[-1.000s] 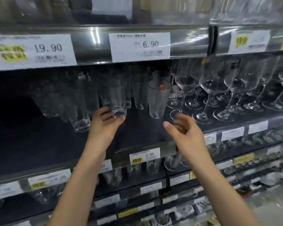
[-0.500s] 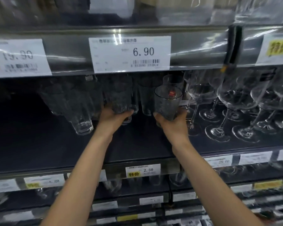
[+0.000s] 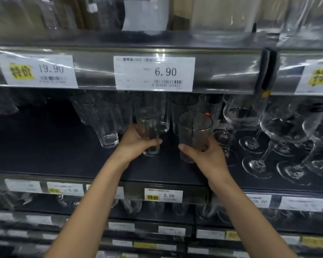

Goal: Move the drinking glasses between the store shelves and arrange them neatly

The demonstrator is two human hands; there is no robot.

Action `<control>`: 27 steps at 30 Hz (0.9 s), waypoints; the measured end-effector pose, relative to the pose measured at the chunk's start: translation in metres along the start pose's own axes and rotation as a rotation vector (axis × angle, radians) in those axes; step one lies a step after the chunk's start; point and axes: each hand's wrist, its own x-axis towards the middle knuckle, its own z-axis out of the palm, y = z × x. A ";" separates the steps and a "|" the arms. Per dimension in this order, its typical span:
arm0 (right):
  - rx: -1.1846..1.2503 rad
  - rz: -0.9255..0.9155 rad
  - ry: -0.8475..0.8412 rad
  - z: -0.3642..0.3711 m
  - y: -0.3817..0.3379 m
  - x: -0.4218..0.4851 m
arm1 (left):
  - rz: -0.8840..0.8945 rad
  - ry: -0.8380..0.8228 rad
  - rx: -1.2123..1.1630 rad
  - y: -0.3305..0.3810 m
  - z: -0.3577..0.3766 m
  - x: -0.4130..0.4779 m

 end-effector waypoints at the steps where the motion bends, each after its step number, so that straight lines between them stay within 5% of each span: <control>1: 0.004 0.004 -0.038 -0.004 -0.001 -0.002 | -0.016 -0.002 -0.037 -0.001 -0.001 -0.007; 12: 0.460 0.182 -0.357 -0.013 -0.034 -0.040 | -0.095 0.023 -0.579 0.018 -0.025 -0.092; 18: 0.702 0.265 -0.614 0.011 -0.044 -0.075 | -0.091 0.203 -0.786 0.018 -0.030 -0.161; 27: 0.768 0.344 -1.009 0.091 -0.055 -0.127 | -0.143 0.603 -0.715 0.006 -0.074 -0.261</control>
